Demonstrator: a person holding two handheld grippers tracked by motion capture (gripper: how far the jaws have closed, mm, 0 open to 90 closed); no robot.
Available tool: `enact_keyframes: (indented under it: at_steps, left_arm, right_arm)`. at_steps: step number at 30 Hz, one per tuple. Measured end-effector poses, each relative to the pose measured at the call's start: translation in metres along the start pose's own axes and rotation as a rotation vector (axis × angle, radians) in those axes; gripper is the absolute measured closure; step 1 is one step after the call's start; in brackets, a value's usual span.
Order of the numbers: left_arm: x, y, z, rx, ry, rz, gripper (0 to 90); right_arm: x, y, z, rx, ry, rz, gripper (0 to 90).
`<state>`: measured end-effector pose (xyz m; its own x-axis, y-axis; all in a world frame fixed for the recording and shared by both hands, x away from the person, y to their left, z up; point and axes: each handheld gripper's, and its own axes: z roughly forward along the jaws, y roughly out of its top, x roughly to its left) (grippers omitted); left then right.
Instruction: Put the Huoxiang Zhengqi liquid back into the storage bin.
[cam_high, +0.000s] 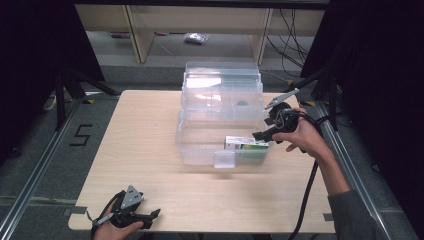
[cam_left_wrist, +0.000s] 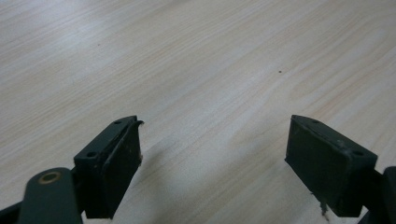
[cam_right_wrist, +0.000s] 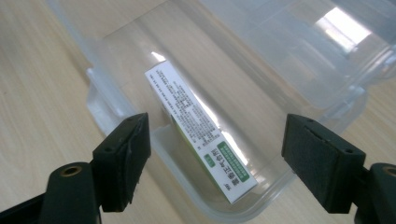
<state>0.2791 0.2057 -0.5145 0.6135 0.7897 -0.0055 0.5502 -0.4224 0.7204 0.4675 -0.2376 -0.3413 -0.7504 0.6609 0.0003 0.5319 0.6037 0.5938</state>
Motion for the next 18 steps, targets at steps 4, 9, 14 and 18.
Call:
enact_keyframes:
  at_steps: [4, 9, 14, 18]
  left_arm:
    - [0.0, 0.0, 0.0, 0.002, -0.003, 0.007, 17.5]
    - [0.001, 0.0, 0.0, 0.002, 0.003, 0.003, 17.5]
    - [-0.001, 0.0, -0.001, -0.002, -0.006, 0.005, 17.5]
    - [0.0, 0.0, 0.0, 0.003, 0.003, 0.005, 17.5]
  right_arm:
    - [-0.004, -0.01, -0.002, -0.082, -0.016, 0.014, 24.7]
    - [0.001, -0.021, -0.003, -0.121, -0.036, 0.033, 24.4]
    - [0.008, -0.031, -0.006, -0.138, -0.034, 0.07, 24.0]
    - [0.016, -0.042, -0.009, -0.163, -0.044, 0.097, 23.7]
